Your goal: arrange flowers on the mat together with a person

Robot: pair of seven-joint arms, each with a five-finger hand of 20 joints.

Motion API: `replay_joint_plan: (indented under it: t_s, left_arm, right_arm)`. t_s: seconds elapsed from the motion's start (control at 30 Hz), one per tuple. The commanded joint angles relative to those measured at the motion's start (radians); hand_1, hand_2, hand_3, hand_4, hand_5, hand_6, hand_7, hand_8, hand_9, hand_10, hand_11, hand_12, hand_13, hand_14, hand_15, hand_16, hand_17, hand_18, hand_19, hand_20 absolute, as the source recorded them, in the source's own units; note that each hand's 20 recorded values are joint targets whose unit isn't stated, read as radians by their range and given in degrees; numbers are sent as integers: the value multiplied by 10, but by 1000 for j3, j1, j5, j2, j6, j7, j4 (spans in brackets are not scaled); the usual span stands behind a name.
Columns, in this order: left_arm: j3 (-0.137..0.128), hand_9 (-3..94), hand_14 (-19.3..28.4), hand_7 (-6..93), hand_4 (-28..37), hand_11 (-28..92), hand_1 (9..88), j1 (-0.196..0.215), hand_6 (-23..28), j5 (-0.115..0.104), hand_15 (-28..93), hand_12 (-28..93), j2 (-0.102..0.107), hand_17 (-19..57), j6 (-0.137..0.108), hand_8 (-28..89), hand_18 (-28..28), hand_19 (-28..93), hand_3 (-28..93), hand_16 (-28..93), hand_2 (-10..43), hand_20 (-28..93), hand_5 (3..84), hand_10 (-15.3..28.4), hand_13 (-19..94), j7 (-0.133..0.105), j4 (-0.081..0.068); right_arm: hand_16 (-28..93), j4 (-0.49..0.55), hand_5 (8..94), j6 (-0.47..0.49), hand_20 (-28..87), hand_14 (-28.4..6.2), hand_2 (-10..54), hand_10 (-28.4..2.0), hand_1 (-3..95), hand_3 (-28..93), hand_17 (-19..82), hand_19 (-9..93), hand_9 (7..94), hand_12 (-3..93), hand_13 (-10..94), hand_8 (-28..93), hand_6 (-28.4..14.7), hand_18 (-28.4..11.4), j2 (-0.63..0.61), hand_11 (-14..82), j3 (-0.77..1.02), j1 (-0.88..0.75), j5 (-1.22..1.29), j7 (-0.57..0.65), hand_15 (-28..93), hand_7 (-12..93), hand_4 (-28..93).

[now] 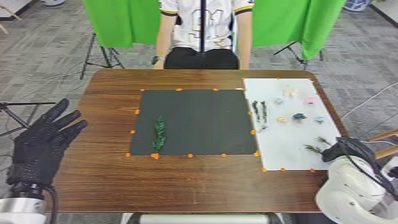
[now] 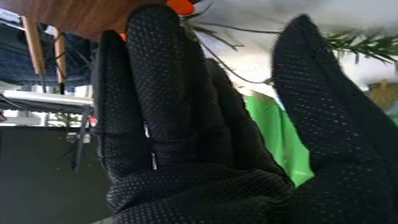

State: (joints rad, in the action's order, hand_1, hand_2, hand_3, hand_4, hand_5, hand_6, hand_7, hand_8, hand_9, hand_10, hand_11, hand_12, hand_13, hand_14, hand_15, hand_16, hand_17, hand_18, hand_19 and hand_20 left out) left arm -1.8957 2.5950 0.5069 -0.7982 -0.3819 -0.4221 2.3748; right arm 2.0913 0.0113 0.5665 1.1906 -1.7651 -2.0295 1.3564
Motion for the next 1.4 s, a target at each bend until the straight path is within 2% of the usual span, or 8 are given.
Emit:
replay_joint_plan:
  t_s: [0.03,0.2,0.27,0.4,0.7,0.83,1.17,1.4]
  left_arm:
    - [0,310,219,89,-242,176,214,19,61,-6,405,113,3,-85,1,-80,158,331,759,-54,72,134,331,154,195,-4,1]
    - [1,310,219,90,-242,176,214,12,61,2,404,113,-4,-85,6,-80,158,331,759,-54,72,134,331,155,194,10,1]
    - [-1,310,220,90,-242,176,214,4,62,10,405,113,-12,-85,13,-80,158,331,760,-54,72,134,331,155,195,25,0]
    - [-5,310,219,89,-242,176,215,14,61,2,404,113,-5,-86,7,-80,159,330,758,-54,72,134,331,155,194,17,1]
    - [-9,310,219,90,-241,176,215,0,61,15,405,113,-16,-85,18,-80,159,330,759,-54,72,134,330,155,194,31,-1]
    - [-13,309,219,89,-242,176,215,17,61,4,405,113,-4,-86,7,-80,159,331,759,-54,72,134,330,155,194,13,4]
    - [-42,310,219,88,-242,176,215,36,61,-4,405,113,9,-86,-2,-80,158,331,759,-54,72,134,330,155,194,15,13]
    - [-41,309,219,90,-241,176,215,9,61,20,404,113,-7,-85,4,-80,158,330,757,-53,73,133,330,155,194,60,17]
  right_arm:
    - [102,-49,648,47,-203,-97,-86,-129,546,594,393,929,732,167,733,-111,-141,-236,-11,247,-68,51,-85,7,572,59,-210]
    - [115,-62,790,29,-137,-73,-87,-101,619,517,384,929,831,239,783,-40,-63,-217,-6,209,-79,57,-116,-13,562,97,-220]
    - [119,-64,809,10,-122,-67,-85,-100,627,504,389,931,844,230,797,-31,-55,-214,-7,229,-74,45,-132,-23,557,102,-222]
    - [129,-67,838,-33,-101,-61,-87,-108,614,526,416,932,865,198,825,-13,-41,-199,-8,278,-78,39,-174,-47,556,112,-233]
    - [168,-53,900,-160,-28,-55,-95,-112,578,609,457,932,933,178,893,29,-10,-198,-20,294,-116,92,-272,-71,538,144,-273]
    - [189,-13,913,-183,5,-54,-95,-111,572,631,469,932,937,182,915,34,-1,-201,-12,330,-124,136,-293,-87,533,153,-280]
    - [214,81,923,-136,70,-54,-95,-108,563,632,478,932,937,177,933,34,2,-210,129,357,-394,524,-230,-198,526,160,-256]
    - [220,15,923,-103,79,-54,-95,-108,561,623,479,932,937,177,934,37,3,-212,268,361,-619,749,-164,-265,526,161,-246]
